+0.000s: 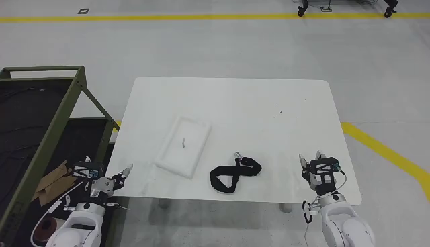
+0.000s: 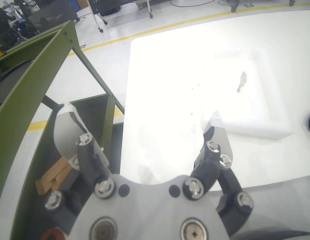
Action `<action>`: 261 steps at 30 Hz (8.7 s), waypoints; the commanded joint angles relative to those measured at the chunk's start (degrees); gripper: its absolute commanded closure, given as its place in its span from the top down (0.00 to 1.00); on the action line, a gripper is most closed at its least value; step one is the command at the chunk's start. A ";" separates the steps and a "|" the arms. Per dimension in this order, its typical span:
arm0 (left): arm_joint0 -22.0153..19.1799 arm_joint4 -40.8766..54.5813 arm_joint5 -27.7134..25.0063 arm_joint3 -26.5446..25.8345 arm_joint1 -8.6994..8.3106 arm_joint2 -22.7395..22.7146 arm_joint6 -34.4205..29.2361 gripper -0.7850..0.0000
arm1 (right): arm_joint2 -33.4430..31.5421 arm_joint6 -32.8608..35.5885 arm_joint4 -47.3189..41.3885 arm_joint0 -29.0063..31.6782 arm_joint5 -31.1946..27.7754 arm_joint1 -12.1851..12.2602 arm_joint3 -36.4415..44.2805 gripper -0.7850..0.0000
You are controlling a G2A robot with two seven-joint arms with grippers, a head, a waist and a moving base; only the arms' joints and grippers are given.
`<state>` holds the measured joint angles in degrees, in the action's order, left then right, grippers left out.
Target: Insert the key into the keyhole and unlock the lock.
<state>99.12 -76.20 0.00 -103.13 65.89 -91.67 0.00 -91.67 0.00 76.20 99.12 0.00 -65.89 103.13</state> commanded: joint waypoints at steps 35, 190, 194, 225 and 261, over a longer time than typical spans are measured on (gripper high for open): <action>-14.28 14.26 -6.50 -3.57 0.21 1.48 -21.34 1.00 | 0.00 0.00 0.00 0.00 0.00 0.00 0.00 1.00; -81.13 42.17 -11.45 79.25 18.41 51.45 -56.89 0.33 | 0.00 0.00 0.00 0.00 0.00 0.00 0.00 1.00; -81.09 42.00 -11.42 79.56 18.62 51.45 -56.90 0.27 | 0.00 0.00 0.00 0.00 0.00 0.00 0.00 1.00; -80.06 39.02 -8.70 72.54 15.52 46.74 -54.71 0.00 | 0.00 0.00 0.00 0.00 0.00 0.00 0.00 1.00; -48.02 95.25 -36.95 38.48 -4.28 14.65 -67.37 0.00 | 0.00 0.00 0.00 0.00 0.00 0.00 0.00 1.00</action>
<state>51.10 19.04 -36.96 -64.65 61.61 -77.02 -67.37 -91.67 0.00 76.20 99.12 0.00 -65.89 103.13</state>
